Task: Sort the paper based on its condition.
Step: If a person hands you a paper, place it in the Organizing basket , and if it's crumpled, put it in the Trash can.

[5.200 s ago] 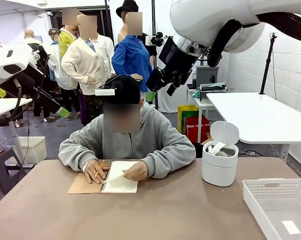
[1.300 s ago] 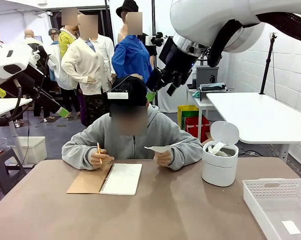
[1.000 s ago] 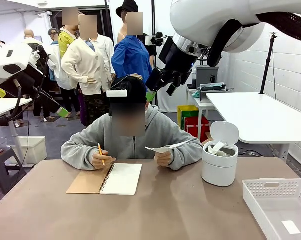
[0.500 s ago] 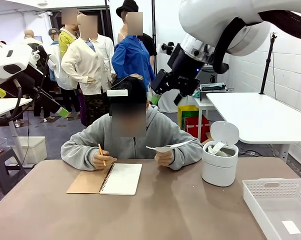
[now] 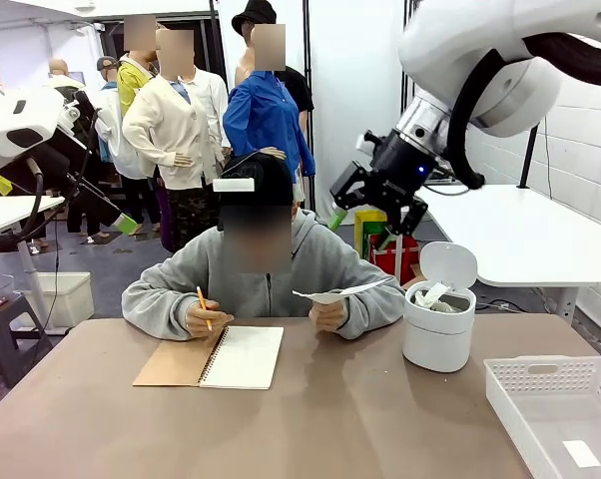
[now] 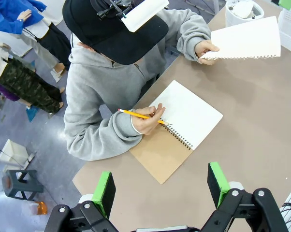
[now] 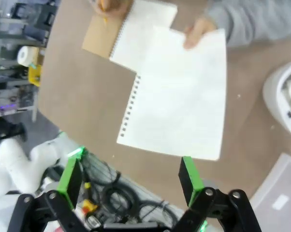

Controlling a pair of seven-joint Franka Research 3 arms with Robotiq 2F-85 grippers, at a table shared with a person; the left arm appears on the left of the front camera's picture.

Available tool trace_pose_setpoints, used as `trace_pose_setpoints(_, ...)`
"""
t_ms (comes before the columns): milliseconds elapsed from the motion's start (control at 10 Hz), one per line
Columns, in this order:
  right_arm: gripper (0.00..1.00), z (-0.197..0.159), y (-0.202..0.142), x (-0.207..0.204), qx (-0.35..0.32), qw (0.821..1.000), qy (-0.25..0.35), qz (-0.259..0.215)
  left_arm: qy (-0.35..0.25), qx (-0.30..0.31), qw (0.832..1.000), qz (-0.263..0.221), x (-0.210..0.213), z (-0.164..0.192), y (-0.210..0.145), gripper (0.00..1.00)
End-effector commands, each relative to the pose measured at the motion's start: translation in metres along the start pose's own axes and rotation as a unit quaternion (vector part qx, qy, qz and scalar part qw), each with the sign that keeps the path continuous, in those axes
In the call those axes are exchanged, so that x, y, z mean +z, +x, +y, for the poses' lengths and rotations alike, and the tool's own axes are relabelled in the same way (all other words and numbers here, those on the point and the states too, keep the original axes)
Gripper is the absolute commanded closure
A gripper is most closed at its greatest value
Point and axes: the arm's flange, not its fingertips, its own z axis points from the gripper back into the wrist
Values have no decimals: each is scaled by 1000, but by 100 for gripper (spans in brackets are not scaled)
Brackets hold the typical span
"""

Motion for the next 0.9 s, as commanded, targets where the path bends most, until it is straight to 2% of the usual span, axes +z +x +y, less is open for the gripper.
trace_pose_setpoints(0,0,-23,-2,-4,-69,996,55,13,0,1,1000,0,0,1,-1,0)
trace_pose_setpoints(100,0,-26,-2,-4,-59,998,8,0,0,1,1000,0,0,1,-1,0)
trace_pose_setpoints(200,0,-17,0,-4,-32,999,21,14,0,1,1000,0,0,1,-1,0)
trace_pose_setpoints(400,0,-17,0,-4,-32,999,21,14,0,1,1000,0,0,1,-1,0)
trace_pose_setpoints(500,0,-26,0,-4,-45,999,22,14,0,1,1000,0,0,1,-1,0)
trace_pose_setpoints(600,0,-46,11,-3,-104,992,63,32,0,1,1000,0,0,1,-1,0)
trace_pose_setpoints(800,0,-72,20,-7,-167,978,107,58,0,1,1000,0,0,1,-1,0)
